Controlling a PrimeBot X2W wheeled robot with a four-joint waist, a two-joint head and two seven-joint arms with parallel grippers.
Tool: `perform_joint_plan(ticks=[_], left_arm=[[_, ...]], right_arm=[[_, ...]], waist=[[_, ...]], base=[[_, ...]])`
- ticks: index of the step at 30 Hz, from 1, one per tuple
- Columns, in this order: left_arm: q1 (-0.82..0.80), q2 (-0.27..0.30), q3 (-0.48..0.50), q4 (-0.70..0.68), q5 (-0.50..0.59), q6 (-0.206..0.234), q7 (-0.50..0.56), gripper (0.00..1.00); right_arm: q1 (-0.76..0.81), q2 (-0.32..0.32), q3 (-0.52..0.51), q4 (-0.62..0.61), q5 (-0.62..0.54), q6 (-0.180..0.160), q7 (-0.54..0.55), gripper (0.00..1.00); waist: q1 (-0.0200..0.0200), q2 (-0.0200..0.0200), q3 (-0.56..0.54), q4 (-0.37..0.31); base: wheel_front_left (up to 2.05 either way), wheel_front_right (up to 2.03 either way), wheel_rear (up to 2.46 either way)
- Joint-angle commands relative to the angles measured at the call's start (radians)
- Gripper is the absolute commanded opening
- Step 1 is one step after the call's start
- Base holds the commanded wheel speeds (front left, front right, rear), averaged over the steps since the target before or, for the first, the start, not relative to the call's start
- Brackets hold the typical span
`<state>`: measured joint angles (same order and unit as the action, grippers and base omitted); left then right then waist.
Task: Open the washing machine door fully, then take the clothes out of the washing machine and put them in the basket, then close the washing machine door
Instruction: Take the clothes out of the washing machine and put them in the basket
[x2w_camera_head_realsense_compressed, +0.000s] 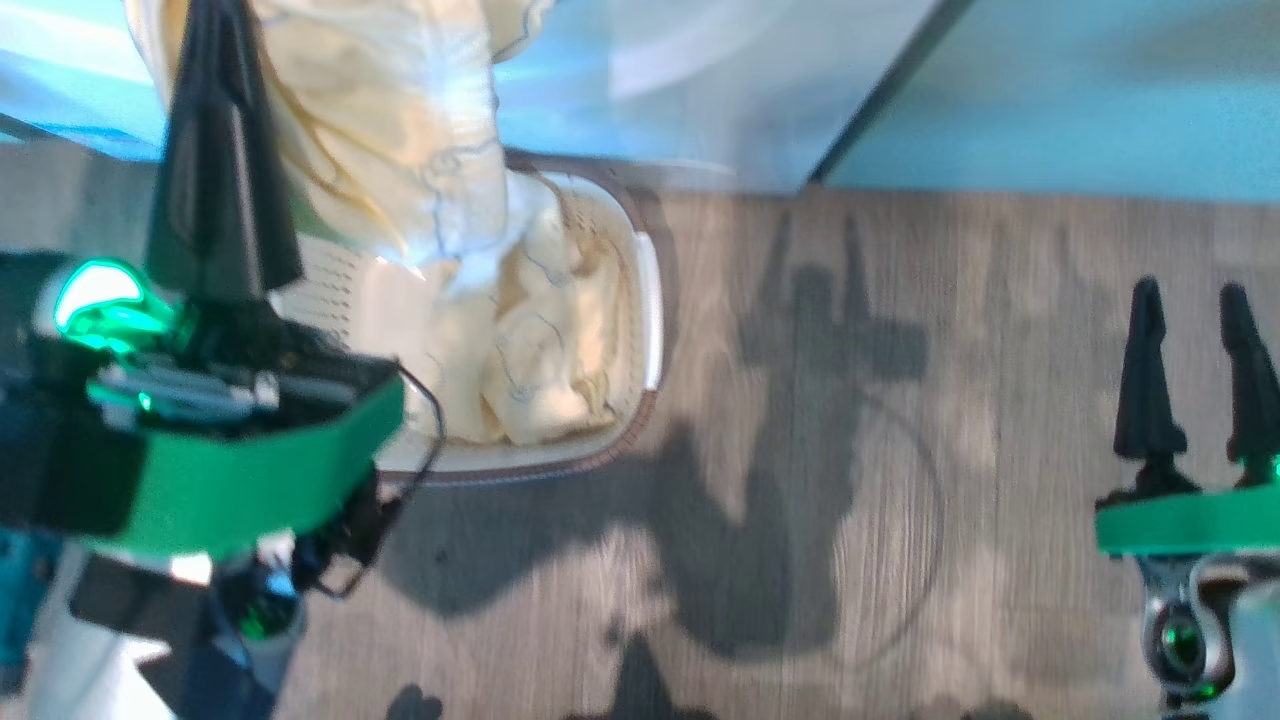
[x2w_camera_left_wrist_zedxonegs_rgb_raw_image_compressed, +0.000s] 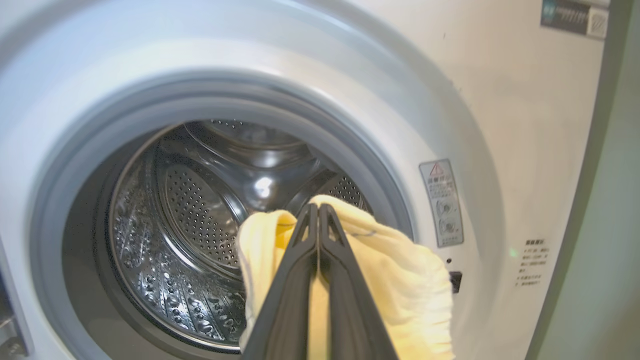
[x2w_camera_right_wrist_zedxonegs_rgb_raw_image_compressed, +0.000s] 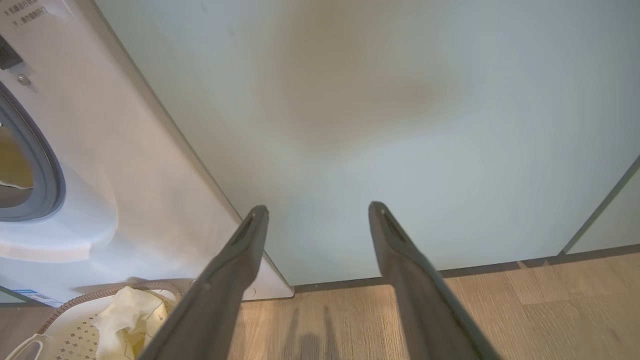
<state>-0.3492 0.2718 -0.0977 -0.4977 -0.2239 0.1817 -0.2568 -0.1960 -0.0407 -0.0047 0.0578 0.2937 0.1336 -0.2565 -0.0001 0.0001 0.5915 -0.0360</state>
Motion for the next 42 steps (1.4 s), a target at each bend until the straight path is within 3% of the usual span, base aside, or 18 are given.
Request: perform_joint_plan(ticks=[1, 8, 18, 30, 42], left_arm=[[0.014, -0.001, 0.045, -0.053, 0.021, -0.013, -0.005, 0.0], [0.123, -0.135, 0.066, -0.093, 0.084, -0.102, -0.005, 0.0], [0.197, -0.192, 0.12, -0.096, 0.114, -0.207, -0.005, 0.0], [0.203, -0.217, 0.078, 0.415, 0.022, -0.283, -0.005, 0.0], [-0.051, -0.195, 0.023, 1.015, -0.027, -0.309, -0.005, 0.0]], right_arm=[[0.037, -0.009, 0.012, -0.026, -0.01, -0.003, -0.005, 1.0], [0.102, -0.009, -0.003, -0.022, -0.019, -0.003, -0.005, 1.0], [0.143, -0.009, 0.006, -0.019, -0.014, -0.003, -0.005, 1.0], [0.127, -0.009, 0.018, -0.018, 0.005, -0.003, -0.005, 1.0], [0.082, -0.009, 0.031, -0.013, 0.033, -0.003, -0.005, 1.0]], waist=[[0.0001, -0.0001, -0.061, 0.037], [0.0001, -0.0001, -0.171, 0.072], [0.0001, -0.0001, -0.245, 0.094], [0.0001, -0.0001, -0.206, 0.061], [0.0001, -0.0001, -0.132, 0.016]], base=[[0.0, 0.0, 0.0], [0.0, 0.0, 0.0], [0.0, 0.0, 0.0], [0.0, 0.0, 0.0], [0.0, 0.0, 0.0]])
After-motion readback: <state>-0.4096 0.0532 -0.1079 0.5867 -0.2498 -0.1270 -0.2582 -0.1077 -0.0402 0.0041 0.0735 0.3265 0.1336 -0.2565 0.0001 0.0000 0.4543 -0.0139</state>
